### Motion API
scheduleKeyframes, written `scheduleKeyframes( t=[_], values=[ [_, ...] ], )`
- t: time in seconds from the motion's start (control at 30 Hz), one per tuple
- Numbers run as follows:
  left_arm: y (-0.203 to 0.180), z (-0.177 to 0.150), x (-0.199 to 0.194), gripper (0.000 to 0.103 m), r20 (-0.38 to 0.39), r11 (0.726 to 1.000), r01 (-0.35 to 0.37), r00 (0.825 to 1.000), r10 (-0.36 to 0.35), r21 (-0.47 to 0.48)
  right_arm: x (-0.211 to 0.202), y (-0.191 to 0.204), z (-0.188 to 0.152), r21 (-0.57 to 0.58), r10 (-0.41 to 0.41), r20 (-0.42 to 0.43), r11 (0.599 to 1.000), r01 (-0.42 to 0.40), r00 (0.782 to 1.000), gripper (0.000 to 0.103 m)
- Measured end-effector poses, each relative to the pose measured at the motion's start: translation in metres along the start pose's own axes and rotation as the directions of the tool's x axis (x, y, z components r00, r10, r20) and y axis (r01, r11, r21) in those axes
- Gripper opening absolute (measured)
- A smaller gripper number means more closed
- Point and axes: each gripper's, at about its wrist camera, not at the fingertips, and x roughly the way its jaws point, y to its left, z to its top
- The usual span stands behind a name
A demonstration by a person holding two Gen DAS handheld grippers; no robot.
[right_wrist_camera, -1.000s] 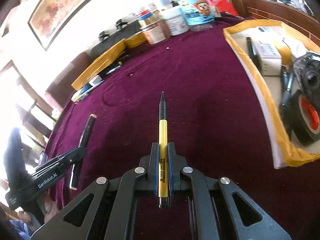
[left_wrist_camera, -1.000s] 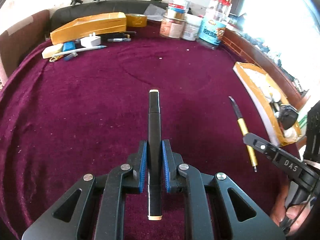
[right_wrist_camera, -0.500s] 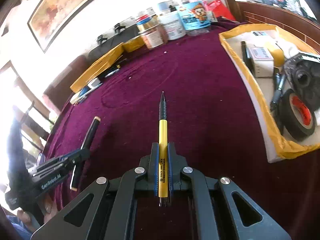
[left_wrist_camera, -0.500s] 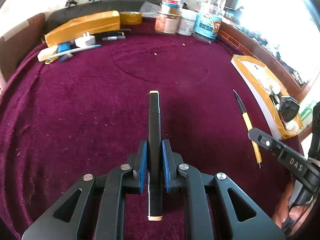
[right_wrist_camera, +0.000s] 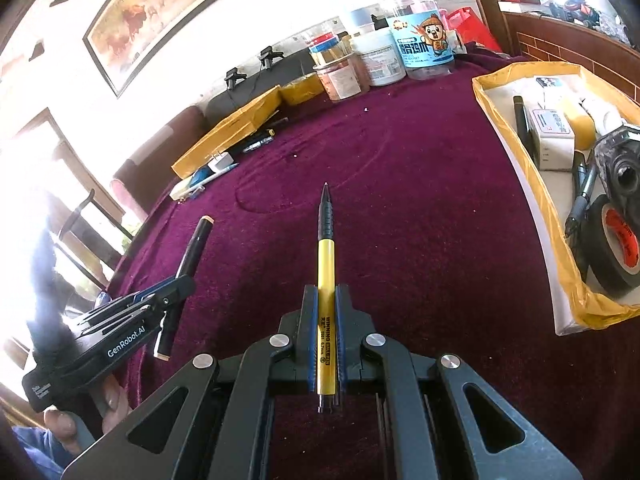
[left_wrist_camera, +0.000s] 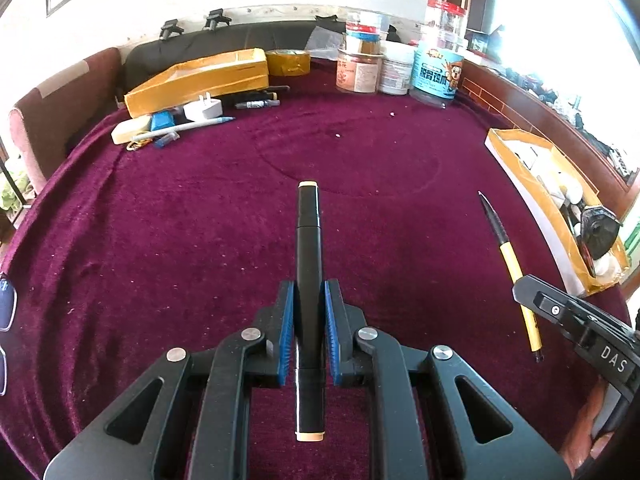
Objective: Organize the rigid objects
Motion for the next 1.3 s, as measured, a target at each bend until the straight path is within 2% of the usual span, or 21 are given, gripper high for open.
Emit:
scheduleKeyframes(
  t=[0.43, 1.3],
  values=[
    [-0.001, -0.001, -0.007, 0.012, 0.041, 1.000, -0.021, 0.999, 0.021, 0.008, -0.004, 0.004, -0.002, -0.020, 0.000, 0.014, 1.000, 0.001, 1.000, 0.007],
    [-0.001, 0.000, -0.017, 0.012, 0.091, 1.000, -0.006, 0.996, 0.004, 0.014, -0.001, 0.005, -0.001, -0.029, -0.018, 0.001, 0.999, 0.018, 1.000, 0.007]
  ],
)
